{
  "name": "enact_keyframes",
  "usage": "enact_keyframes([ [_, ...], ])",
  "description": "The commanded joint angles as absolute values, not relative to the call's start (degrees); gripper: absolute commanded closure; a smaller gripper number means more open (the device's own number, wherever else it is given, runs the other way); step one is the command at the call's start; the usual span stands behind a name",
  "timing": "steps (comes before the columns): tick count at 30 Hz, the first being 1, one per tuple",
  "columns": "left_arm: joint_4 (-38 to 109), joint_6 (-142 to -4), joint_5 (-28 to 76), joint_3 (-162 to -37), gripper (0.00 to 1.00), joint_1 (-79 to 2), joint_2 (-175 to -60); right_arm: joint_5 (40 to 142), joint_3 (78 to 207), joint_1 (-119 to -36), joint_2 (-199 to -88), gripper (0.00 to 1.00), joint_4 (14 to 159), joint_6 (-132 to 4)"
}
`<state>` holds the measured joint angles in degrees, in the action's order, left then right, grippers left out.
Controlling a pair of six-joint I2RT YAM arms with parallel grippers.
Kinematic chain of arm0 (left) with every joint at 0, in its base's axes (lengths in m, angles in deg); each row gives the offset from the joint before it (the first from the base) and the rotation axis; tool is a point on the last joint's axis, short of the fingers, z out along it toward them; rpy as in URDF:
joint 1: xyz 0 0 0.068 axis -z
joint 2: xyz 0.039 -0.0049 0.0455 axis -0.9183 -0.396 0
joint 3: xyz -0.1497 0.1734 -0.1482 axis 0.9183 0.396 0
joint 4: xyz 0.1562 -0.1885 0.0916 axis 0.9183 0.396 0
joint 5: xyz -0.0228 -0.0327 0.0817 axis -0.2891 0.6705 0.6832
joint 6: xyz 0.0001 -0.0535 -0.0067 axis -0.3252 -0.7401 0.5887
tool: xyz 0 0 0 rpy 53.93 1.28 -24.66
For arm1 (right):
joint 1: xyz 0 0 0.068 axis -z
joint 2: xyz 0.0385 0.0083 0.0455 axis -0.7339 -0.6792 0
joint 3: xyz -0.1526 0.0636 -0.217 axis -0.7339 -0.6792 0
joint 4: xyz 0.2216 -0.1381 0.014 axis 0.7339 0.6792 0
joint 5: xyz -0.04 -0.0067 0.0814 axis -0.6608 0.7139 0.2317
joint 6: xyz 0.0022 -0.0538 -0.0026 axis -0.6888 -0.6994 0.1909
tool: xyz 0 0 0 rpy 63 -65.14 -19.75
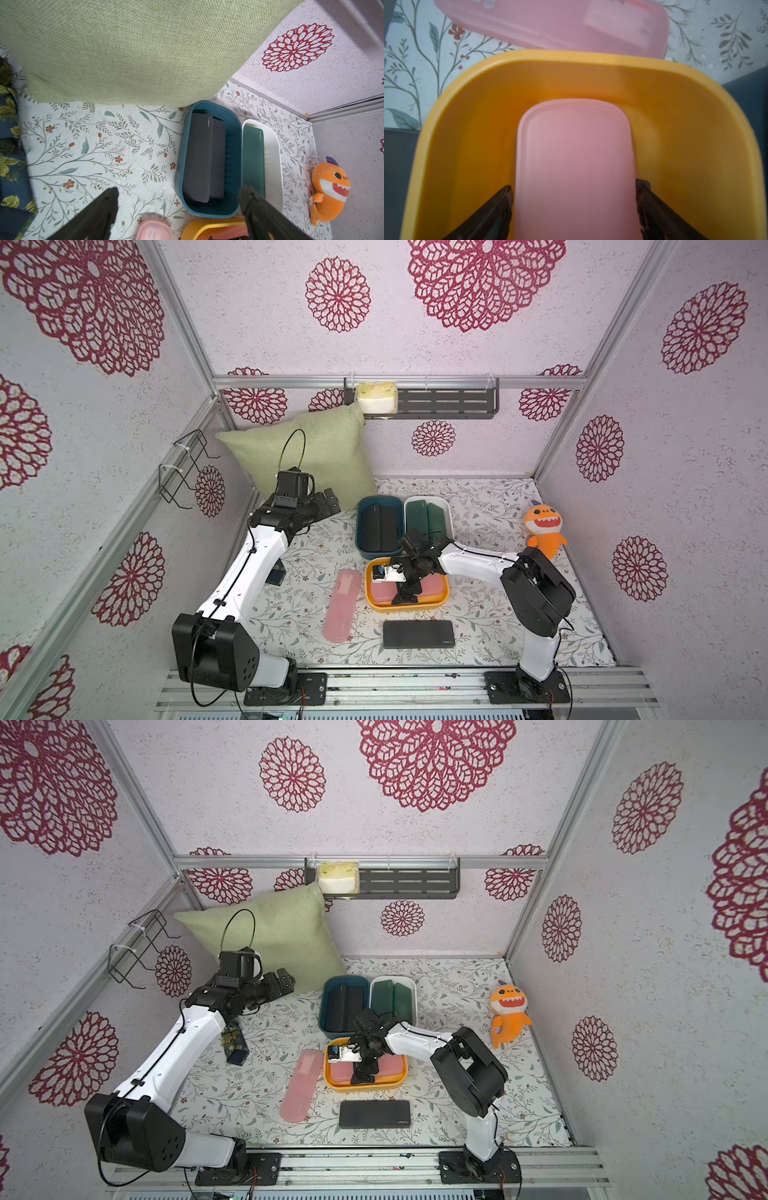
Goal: Place the pencil cases by color into the storage box
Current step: Place the pencil case at the storage box.
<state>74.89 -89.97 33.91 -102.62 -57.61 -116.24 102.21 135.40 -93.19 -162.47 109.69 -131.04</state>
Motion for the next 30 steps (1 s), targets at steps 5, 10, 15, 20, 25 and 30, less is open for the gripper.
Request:
enact_keyframes([
  [5,76.9,-89.8,32.1,-100.9,0.03,-58.0,-114.5,100.3,137.8,-93.6,-160.9,0.01,110.1,-130.5],
  [10,79.0,-91.1,31.1,-99.0,0.03,-57.9,-113.4,100.1,138.5,-93.6,-158.4,0.01,109.6,-130.2],
  [15,82.6,-92.5,30.6,-97.0,0.03,-57.6,-113.0,101.3,138.8,-93.6,-155.8,0.01,109.2,-130.0],
  [20,87.7,-93.4,31.6,-95.6,0.03,-56.8,-113.7,101.8,138.5,-93.6,-154.4,0.01,109.2,-129.9],
  [25,91.5,-94.1,32.9,-93.4,0.03,-54.7,-113.5,101.3,137.7,-93.6,-152.8,0.01,107.6,-128.3],
  [30,97.4,-94.1,36.3,-91.7,0.03,-49.9,-114.0,99.0,133.4,-93.5,-146.7,0.01,97.7,-123.6],
])
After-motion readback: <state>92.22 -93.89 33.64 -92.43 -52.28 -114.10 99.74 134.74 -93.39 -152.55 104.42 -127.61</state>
